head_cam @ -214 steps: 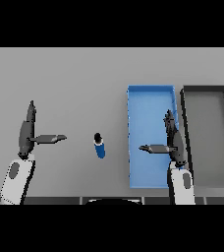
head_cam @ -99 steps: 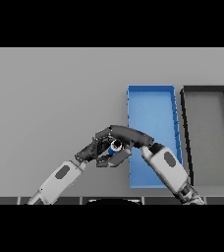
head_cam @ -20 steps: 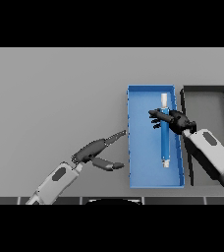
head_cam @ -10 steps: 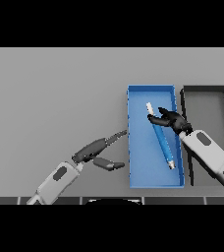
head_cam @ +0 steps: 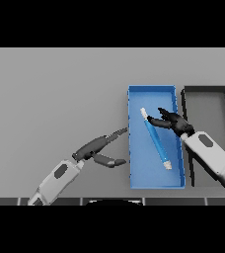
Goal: Pick up the blue pipe and place it into the blue bin.
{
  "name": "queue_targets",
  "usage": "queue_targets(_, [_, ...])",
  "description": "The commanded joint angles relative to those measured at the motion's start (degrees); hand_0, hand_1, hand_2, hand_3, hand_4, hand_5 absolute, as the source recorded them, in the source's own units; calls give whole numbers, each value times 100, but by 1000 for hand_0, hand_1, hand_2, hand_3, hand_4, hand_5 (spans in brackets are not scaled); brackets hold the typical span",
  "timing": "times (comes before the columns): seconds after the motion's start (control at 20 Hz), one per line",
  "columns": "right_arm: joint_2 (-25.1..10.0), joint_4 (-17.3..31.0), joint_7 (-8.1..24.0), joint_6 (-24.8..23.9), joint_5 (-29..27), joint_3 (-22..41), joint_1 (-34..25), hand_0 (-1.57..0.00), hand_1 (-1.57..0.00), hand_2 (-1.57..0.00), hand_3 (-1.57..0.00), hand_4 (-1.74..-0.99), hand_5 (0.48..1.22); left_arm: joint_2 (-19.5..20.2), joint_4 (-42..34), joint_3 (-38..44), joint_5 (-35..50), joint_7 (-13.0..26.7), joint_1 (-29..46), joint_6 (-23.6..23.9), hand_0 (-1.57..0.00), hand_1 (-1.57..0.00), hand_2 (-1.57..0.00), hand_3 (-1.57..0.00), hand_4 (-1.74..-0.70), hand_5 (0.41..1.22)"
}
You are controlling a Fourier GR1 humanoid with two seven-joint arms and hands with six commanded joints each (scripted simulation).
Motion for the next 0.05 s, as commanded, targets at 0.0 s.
queue_targets(0.0, [31,61,3,1,2,-8,-31,-9,-8,-7,-6,-1129,677,-44,19,-28,-17,-27,20,15,1,1,1,1,-920,468])
